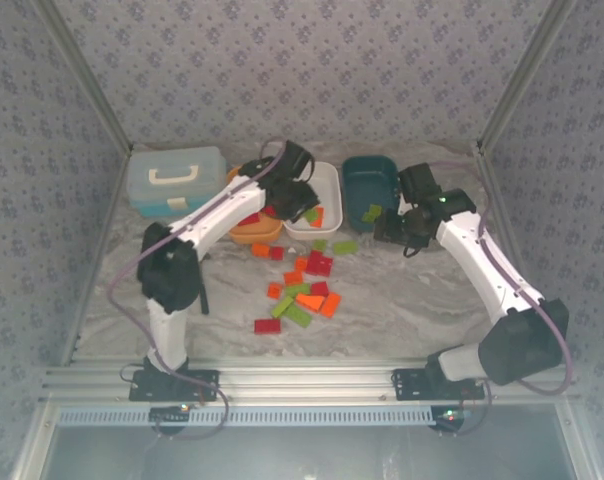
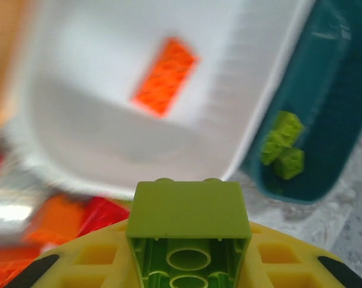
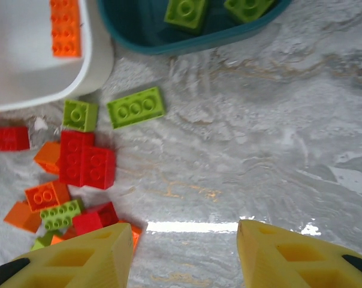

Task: Sort the legos into containers by color

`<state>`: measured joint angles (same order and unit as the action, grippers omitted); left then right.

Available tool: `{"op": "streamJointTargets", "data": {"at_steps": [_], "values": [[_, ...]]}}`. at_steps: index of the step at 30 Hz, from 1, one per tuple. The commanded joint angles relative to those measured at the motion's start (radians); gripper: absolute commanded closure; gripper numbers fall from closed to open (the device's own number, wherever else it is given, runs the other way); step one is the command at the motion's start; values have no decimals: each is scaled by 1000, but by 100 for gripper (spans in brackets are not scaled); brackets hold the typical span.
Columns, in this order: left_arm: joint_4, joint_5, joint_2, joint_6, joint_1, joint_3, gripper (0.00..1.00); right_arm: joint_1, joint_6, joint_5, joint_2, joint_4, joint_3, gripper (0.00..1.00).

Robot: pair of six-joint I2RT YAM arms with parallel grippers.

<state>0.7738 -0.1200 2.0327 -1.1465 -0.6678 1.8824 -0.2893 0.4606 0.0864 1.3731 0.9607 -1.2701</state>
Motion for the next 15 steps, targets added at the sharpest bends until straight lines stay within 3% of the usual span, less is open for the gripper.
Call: {"op": "streamJointTargets", "data": {"at_steps": [1, 5, 9, 15], "values": [[-25, -91, 179, 177, -30, 236, 73, 25, 49, -28, -25, 33, 15, 49], [-41, -138, 399, 225, -49, 563, 74, 60, 78, -14, -45, 39, 29, 49], [-65, -162, 554, 221, -70, 770, 74, 73, 84, -11, -74, 49, 53, 49], [-66, -164, 622, 206, -88, 804, 74, 99, 81, -5, -117, 59, 69, 49]]}}
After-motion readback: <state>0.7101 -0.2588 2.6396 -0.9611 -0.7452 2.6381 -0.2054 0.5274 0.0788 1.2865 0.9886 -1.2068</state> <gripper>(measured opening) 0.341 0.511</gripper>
